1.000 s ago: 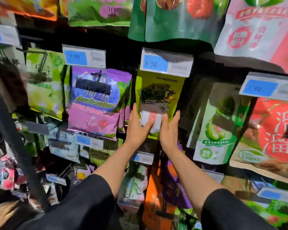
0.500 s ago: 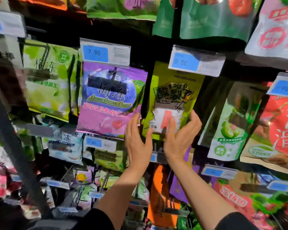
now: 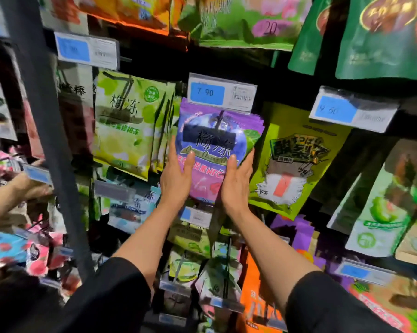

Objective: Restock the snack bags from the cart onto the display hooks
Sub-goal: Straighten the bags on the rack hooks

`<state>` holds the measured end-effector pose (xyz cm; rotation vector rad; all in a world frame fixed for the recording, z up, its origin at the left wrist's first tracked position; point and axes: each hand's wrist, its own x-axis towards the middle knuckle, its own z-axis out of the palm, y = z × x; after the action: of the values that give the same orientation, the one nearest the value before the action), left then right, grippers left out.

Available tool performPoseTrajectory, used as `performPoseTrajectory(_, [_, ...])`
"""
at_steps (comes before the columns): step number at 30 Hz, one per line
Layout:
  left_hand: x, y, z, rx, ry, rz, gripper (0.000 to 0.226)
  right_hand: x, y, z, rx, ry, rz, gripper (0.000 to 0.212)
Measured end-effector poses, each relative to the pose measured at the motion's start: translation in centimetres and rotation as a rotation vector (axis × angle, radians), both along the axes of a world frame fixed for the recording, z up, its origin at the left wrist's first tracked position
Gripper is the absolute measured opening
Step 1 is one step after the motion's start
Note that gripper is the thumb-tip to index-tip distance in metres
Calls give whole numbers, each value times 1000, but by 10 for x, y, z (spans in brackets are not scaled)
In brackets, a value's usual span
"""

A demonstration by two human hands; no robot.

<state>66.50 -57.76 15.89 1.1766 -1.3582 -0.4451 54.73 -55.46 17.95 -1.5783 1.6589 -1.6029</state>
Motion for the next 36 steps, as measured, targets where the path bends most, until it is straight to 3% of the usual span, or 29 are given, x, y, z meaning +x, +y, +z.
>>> performPoseTrajectory(3, [-4, 3, -2, 39, 32, -124, 65, 1, -3, -1, -29, -73, -22, 57])
performPoseTrajectory(8, [-8, 6, -3, 52, 80, -134, 61, 3, 1, -5, -56, -91, -27, 55])
performPoseTrajectory(13, [-1, 14, -6, -76, 73, -96, 60, 11, 10, -10, -117, -74, -70, 62])
performPoseTrajectory(18, [17, 25, -26, -207, 95, 53, 50, 29, 27, -27, -342, 228, -274, 80])
performPoseTrajectory(21, [44, 25, -27, -239, 135, 277, 44, 53, 26, -31, -545, 460, -134, 69])
performPoseTrajectory(24, [86, 13, -23, -201, 116, 468, 48, 89, 18, -33, -413, 482, 266, 65])
performPoseTrajectory(26, [113, 3, -19, -169, 78, 482, 54, 110, 10, -26, -290, 458, 397, 70])
performPoseTrajectory(31, [164, -34, -13, 2, -7, 253, 82, 145, -33, 5, -116, 284, 365, 83])
performPoseTrajectory(36, [176, -55, -1, 193, -3, 34, 100, 155, -54, 7, -43, 248, 330, 87])
